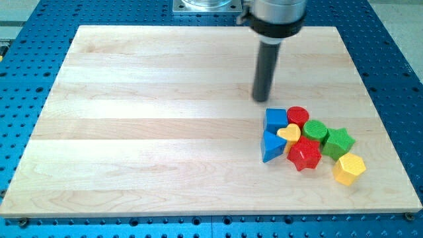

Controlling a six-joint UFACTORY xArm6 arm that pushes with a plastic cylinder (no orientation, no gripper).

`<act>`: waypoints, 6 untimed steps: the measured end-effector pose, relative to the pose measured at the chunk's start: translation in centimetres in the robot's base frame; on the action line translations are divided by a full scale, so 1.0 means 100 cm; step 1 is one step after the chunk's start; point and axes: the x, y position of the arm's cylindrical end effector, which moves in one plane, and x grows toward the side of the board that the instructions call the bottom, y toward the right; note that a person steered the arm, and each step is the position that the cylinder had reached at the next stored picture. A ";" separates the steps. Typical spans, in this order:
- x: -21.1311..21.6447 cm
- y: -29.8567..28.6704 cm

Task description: Move the yellow hexagon to the bottom right of the red star

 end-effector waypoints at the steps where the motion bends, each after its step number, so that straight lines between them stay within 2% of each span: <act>1: -0.003 0.049; 3: 0.056 0.129; 4: 0.066 0.151; 5: 0.079 0.151; 6: 0.128 0.155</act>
